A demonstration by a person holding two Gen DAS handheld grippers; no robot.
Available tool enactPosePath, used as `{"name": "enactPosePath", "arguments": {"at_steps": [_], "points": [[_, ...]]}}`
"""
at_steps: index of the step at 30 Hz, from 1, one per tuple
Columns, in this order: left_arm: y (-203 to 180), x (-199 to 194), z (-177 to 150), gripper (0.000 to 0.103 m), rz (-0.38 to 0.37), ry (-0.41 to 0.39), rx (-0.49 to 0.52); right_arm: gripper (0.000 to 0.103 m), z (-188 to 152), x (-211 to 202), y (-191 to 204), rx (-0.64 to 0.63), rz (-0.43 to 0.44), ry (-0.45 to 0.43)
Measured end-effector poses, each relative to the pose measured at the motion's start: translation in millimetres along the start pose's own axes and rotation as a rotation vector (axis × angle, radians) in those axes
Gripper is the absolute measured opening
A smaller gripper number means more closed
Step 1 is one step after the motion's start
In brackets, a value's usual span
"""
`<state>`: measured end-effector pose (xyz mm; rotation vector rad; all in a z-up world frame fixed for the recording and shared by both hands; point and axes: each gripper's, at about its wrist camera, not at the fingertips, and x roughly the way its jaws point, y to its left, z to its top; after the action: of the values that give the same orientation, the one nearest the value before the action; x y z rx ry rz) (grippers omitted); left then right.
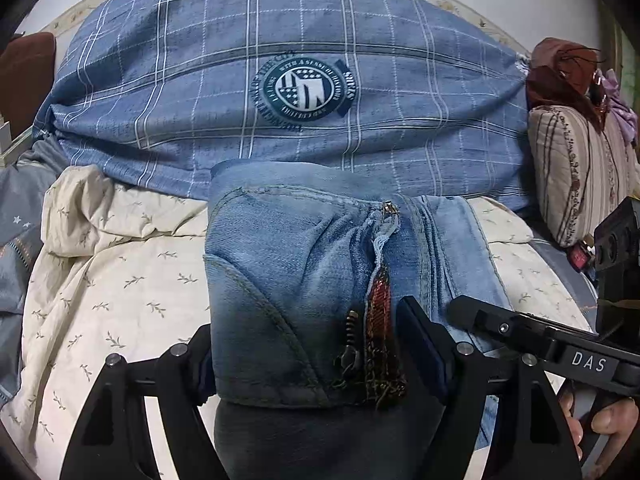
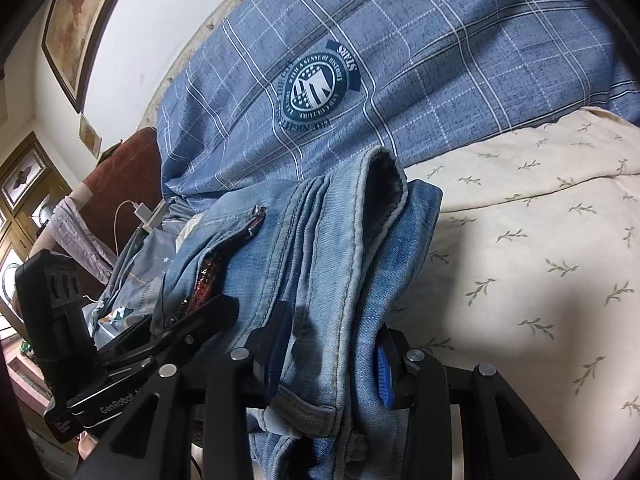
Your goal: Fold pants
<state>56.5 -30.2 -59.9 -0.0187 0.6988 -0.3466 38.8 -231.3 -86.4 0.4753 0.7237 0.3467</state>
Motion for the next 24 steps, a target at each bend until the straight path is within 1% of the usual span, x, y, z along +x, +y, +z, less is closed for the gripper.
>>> {"name": "enactPosePath", "arguments": {"at_steps": [8,16,20,22,24], "points": [[3,9,-3,0.079,0.016,0.032,-0.002,0.039,-1,10,-2,0.016,-0.024,0.026],[4,25,-7,0.079,0.054,0.096,-0.004,0.039,-4,23,-9,0.034,-0.061,0.074],[5,28,-9,0.082,0.072,0.124,-0.002,0.043,-5,25,-12,0.039,-0.086,0.092],[3,28,-9,0.085,0.094,0.127,0.014,0.053,-6,25,-12,0.047,-0.101,0.099],[0,27,-11,0.085,0.114,0.128,0.034,0.053,-6,22,-9,0.028,-0.132,0.095]]}}
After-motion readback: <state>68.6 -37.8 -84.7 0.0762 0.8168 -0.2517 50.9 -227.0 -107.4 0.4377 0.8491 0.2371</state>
